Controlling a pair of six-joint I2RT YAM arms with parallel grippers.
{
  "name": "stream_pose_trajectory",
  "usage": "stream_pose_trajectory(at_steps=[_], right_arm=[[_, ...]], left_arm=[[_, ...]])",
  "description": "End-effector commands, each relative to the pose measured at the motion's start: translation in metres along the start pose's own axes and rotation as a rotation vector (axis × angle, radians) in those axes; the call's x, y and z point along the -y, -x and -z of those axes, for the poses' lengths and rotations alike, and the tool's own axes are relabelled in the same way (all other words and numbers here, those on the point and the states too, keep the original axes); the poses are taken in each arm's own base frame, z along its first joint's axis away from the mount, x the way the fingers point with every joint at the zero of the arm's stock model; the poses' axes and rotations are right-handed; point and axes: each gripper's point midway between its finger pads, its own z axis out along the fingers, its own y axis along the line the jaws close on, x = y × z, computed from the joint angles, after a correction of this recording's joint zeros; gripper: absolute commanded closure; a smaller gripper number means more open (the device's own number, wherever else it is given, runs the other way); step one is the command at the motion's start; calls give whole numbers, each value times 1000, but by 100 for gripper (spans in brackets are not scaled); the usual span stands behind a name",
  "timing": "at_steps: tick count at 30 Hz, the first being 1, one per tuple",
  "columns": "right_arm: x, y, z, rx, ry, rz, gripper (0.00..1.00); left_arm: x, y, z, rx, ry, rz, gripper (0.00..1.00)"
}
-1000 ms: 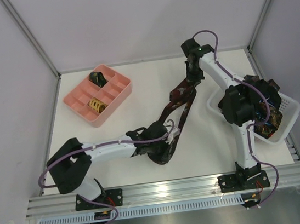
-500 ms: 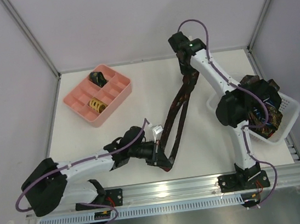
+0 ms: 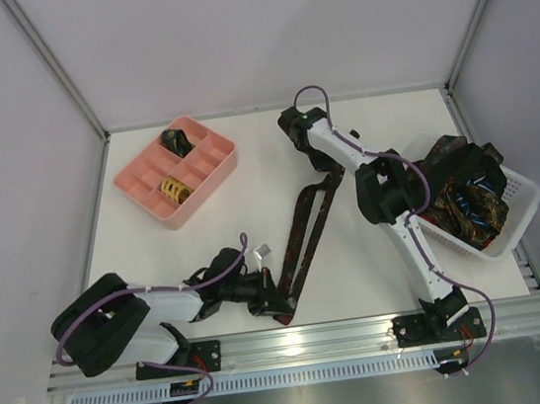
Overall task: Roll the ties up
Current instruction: Flatten the tie
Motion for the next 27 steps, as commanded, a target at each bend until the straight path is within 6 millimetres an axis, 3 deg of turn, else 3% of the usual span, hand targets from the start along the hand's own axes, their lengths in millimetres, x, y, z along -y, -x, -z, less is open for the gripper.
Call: stream_pose_trajectory(at_steps=[1, 4, 5, 6, 8, 9, 12, 13, 16, 19, 22, 23, 25, 27], right_arm=[[18, 33, 11, 115, -52, -59, 100], [32, 35, 23, 133, -51, -121, 100], [33, 26, 19, 112, -44, -117, 100], [50, 32, 31, 141, -40, -159, 100], [65, 25, 36, 118, -29, -179, 100], [81, 27, 46, 125, -19, -214, 100], [104, 22, 69, 126, -20, -229, 100], [116, 23, 87, 157, -24, -246, 100], [133, 19, 113, 195, -34, -262, 99], [120, 14, 123, 182, -10, -221, 98], [84, 18, 113, 170, 36, -172, 96], [61, 16, 95, 126, 54, -142, 96], [42, 29, 89, 134, 76, -146, 97], [8, 24, 62, 87, 73, -87, 97]], left_arm=[[8, -9, 4, -43, -67, 29, 99], [21, -4, 7, -31, -80, -22, 100], [22, -2, 9, -17, -60, -40, 100], [13, -8, 12, -36, -1, -52, 98], [34, -1, 21, 7, -34, -122, 95], [40, -1, 24, 8, -47, -119, 94], [70, -8, 34, -4, -153, -126, 91], [75, -11, 36, -11, -164, -129, 90], [81, -23, 37, -45, -167, -129, 85], [61, -35, 33, -93, -120, -57, 83], [39, -41, 24, -117, -76, 27, 83], [33, -42, 23, -123, -60, 50, 81], [16, -44, 18, -125, -10, 80, 81], [10, -41, 14, -108, -3, 81, 80]])
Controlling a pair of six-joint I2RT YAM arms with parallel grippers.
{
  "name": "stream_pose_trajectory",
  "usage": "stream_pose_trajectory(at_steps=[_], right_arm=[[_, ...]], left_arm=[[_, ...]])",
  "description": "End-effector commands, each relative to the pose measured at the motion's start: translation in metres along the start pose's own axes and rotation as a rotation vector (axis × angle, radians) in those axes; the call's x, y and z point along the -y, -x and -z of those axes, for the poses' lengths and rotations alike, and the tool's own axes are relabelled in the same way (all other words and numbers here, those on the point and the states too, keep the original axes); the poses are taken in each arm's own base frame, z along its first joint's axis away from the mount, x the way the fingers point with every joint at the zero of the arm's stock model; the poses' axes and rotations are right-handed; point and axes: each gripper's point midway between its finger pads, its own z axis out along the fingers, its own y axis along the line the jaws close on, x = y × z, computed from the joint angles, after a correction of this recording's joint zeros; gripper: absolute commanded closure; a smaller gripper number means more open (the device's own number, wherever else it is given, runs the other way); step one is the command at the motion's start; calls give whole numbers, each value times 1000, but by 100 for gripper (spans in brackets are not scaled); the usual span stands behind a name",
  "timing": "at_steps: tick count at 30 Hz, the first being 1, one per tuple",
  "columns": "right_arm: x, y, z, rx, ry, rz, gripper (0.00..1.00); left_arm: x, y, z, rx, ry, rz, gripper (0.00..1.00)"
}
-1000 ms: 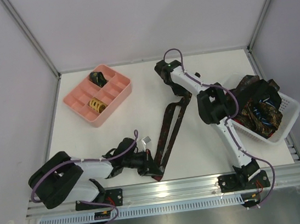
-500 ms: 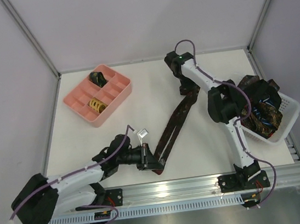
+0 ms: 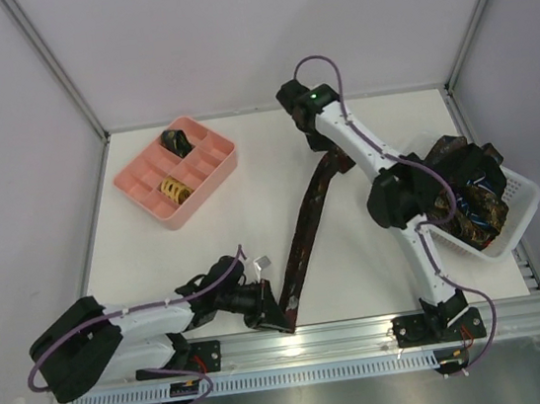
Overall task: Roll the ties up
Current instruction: Flatten the tie
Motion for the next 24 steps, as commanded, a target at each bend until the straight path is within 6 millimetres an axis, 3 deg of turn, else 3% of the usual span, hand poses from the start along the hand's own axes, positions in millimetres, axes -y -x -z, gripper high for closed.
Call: stream_pose_trajectory(at_steps=[1, 5, 7, 8, 10, 11, 12, 16, 19, 20, 22, 24], right_arm=[[-46, -19, -46, -76, -7, 71, 97], [-71, -35, -67, -87, -16, 98, 87], [-80, -39, -62, -87, 34, 104, 80], [-85, -40, -64, -86, 64, 98, 68], [-81, -43, -57, -94, 81, 87, 56], [-78, -41, -55, -90, 82, 76, 39], [-76, -42, -52, -93, 93, 64, 33], [-48, -6, -19, -20, 241, -109, 24], [-32, 7, -5, -7, 320, -197, 21], [-14, 18, -2, 10, 342, -280, 21], [-5, 22, -1, -12, 432, -374, 21], [19, 21, -22, -46, 468, -536, 21]], left_arm=[[-12, -11, -4, -40, 2, 46, 80], [-30, -14, -12, -69, 33, 79, 80], [-30, -16, -12, -70, 14, 80, 80], [-29, -15, -11, -62, 6, 87, 80], [-25, -15, -9, -53, -8, 79, 80], [-22, -13, -9, -44, -15, 61, 79], [-17, -11, -7, -34, -25, 37, 78], [-5, -7, -3, -22, -39, -18, 69], [5, -10, 0, -42, -79, -37, 60], [3, -12, 0, -48, -68, -40, 52], [11, -8, 4, -25, -73, -75, 41], [8, -3, 8, 13, -25, -98, 22]])
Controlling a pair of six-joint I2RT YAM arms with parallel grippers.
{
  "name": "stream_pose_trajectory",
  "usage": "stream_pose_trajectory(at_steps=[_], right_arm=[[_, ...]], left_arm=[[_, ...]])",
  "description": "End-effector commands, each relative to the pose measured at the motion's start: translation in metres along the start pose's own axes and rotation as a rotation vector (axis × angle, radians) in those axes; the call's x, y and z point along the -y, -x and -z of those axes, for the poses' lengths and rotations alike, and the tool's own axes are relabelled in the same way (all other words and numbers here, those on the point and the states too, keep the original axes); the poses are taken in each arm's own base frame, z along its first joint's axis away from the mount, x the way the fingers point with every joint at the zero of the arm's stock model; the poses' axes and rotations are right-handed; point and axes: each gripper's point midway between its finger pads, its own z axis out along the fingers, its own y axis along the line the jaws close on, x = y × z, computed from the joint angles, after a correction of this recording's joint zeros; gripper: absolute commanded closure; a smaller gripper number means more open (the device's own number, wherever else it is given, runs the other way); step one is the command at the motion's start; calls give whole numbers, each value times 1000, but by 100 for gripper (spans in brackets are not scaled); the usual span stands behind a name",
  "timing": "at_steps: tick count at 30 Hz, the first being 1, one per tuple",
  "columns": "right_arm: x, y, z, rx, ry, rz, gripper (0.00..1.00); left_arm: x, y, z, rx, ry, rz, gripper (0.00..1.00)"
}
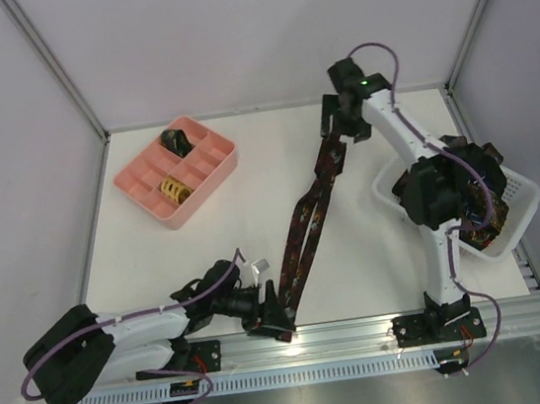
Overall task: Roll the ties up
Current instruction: Flatten the tie
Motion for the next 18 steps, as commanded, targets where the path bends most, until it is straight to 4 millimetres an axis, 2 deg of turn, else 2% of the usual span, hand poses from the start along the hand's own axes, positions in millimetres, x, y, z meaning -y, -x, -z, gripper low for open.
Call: stream_pose_trajectory(at_steps=[1, 2, 3, 4, 5, 6, 7, 9, 10, 12, 13, 14, 18], right_arm=[[10, 26, 5, 4, 228, -272, 21], [28, 20, -9, -36, 231, -387, 22], [29, 19, -17, -43, 262, -427, 22], [21, 28, -21, -23, 343, -455, 23], [22, 26, -28, -34, 358, -481, 23], [22, 27, -38, -40, 364, -492, 23], [19, 32, -42, -22, 381, -487, 23], [15, 32, -58, -43, 406, -501, 22], [12, 32, -62, -58, 422, -506, 21], [11, 36, -69, -66, 426, -510, 21], [10, 29, -81, -93, 422, -514, 20], [8, 28, -85, -98, 431, -518, 20], [-2, 25, -100, -125, 497, -550, 22]], left_arm=[[35, 17, 10, 75, -25, -136, 12], [32, 17, 14, 78, 12, -143, 9], [39, 26, 16, 120, 12, -171, 6], [51, 32, 20, 140, 19, -192, 3], [58, 38, 24, 167, 30, -235, 2], [57, 43, 26, 188, 70, -243, 0], [78, 55, 32, 228, 61, -293, 0], [79, 70, 36, 255, 136, -361, 0], [97, 87, 42, 312, 142, -406, 0], [96, 105, 43, 320, 183, -433, 0], [100, 109, 44, 302, 182, -421, 0], [99, 118, 47, 308, 179, -387, 0], [92, 119, 39, 269, 153, -320, 2]])
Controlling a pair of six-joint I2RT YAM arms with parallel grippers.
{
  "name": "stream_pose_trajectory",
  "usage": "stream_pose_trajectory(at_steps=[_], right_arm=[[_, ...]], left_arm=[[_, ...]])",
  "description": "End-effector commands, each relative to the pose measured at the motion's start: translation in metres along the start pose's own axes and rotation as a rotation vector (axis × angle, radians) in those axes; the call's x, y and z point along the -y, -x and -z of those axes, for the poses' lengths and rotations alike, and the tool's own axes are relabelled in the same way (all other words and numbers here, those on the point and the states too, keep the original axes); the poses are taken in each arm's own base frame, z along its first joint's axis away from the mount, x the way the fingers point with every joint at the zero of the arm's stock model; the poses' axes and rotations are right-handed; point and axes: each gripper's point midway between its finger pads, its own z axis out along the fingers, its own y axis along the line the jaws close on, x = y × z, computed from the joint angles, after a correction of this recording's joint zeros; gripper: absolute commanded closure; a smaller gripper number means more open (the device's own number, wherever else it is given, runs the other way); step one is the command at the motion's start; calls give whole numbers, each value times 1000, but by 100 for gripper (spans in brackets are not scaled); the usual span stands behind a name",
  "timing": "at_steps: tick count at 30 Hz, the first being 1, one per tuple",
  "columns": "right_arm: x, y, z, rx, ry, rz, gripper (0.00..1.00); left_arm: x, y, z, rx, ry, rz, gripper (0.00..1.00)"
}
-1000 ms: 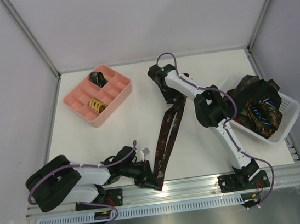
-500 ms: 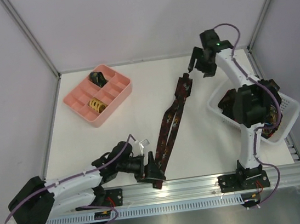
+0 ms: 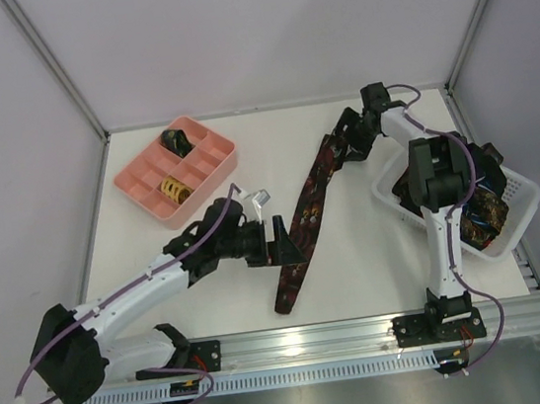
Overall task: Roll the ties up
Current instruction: Flatten the tie
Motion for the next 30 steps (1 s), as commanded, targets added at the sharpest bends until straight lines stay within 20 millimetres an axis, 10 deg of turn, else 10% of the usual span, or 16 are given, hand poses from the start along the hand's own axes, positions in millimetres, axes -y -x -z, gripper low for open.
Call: stream_pose_trajectory(at_steps=[1, 13, 18, 24, 30], right_arm=[[-34, 19, 1, 33, 159, -20, 23], [-41, 50, -18, 128, 253, -14, 41], [-51, 63, -11, 163, 325, -5, 68], [-84, 71, 28, 191, 418, 15, 95], [-141, 65, 117, 356, 573, 201, 100]], left_arm=[[-14, -16, -2, -65, 15, 25, 2], [-50, -61, -8, -178, 61, 106, 9], [-46, -74, -22, -215, -57, 164, 14], [-62, -93, -44, -331, -26, 210, 28], [-92, -119, -59, -470, 98, 249, 32]])
